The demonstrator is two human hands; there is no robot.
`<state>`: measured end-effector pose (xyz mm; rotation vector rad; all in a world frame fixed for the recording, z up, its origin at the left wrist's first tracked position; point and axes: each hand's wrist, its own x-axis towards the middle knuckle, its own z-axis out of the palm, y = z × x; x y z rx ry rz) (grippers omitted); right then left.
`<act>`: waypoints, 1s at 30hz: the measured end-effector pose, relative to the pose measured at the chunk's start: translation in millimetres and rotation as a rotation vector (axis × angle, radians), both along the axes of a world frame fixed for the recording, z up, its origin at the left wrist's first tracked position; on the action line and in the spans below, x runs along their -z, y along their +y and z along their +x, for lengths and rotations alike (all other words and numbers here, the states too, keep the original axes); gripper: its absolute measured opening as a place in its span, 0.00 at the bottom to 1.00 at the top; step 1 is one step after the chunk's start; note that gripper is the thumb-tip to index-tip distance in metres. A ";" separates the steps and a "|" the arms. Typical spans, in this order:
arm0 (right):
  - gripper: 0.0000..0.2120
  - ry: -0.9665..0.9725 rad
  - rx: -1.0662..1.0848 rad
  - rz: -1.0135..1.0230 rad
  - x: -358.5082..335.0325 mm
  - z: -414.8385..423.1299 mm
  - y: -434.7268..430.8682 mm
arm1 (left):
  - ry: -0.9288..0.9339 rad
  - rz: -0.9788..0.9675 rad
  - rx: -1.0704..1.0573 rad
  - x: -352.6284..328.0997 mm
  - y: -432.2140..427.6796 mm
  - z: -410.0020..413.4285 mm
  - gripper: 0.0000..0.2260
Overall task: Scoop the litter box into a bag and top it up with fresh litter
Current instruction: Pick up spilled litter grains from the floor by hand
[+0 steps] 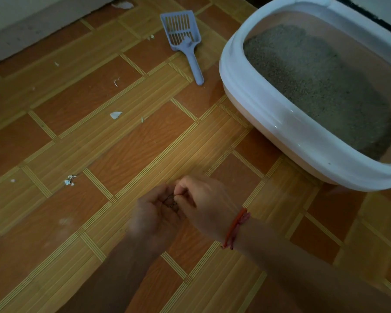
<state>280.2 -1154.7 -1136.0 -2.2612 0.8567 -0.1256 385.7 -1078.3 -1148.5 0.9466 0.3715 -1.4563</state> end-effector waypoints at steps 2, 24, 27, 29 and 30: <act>0.08 0.001 -0.020 -0.005 -1.2 0.3 0.1 | 0.020 -0.007 -0.009 0.8 0.1 0.3 0.11; 0.07 0.227 0.170 -0.206 17.7 16.1 -78.7 | 0.088 0.063 -0.047 -2.2 -3.9 0.0 0.14; 0.09 0.257 0.140 -0.249 18.5 16.1 -76.9 | 0.092 0.063 -0.046 -1.1 -4.2 0.1 0.14; 0.10 0.274 0.119 -0.279 17.8 17.1 -76.5 | 0.092 0.065 -0.044 -1.2 -4.4 -0.2 0.14; 0.10 0.283 0.111 -0.285 17.5 17.8 -76.6 | 0.090 0.065 -0.043 -1.7 -4.2 -0.3 0.14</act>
